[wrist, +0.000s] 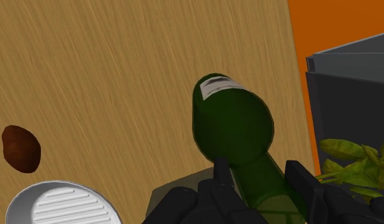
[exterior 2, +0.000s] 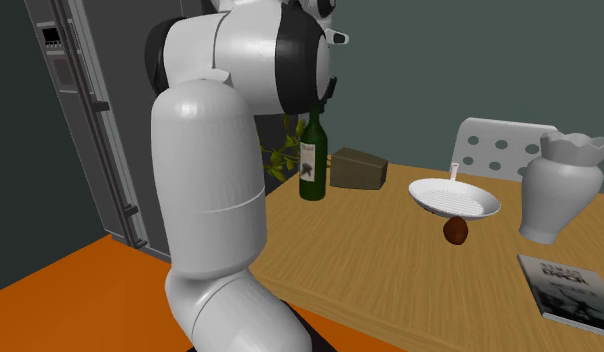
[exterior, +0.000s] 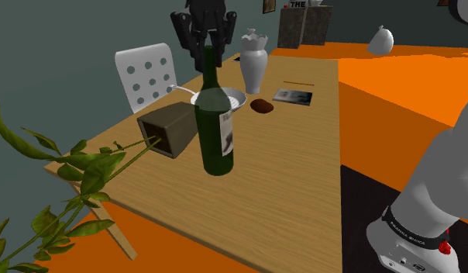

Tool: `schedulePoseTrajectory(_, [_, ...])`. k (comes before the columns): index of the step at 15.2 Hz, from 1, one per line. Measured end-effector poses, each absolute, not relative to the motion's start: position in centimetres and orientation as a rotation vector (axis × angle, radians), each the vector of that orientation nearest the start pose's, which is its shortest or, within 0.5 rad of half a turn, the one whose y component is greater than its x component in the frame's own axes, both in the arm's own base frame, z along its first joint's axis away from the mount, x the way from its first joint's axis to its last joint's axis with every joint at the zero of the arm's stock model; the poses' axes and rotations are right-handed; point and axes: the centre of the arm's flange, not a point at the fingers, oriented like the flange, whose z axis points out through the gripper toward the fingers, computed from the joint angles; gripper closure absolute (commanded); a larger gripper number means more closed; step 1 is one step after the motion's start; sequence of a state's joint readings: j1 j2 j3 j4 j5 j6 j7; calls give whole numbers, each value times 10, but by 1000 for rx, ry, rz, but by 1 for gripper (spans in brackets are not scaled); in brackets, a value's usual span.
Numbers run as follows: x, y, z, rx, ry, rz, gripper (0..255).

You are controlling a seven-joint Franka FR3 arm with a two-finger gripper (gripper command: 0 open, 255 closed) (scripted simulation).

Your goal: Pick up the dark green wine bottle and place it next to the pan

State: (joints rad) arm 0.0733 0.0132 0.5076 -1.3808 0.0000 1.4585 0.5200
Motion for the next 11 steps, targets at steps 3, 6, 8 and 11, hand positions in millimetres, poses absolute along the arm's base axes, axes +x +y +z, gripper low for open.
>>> schedulePoseTrajectory(3, [457, 296, 713, -3099, -94, -82, 255])
schedulePoseTrajectory(6, [456, 296, 728, -3099, -94, -82, 255])
schedulePoseTrajectory(8, [456, 296, 738, -3099, -94, -83, 255])
schedulePoseTrajectory(11, [457, 297, 753, -3099, -95, -83, 255])
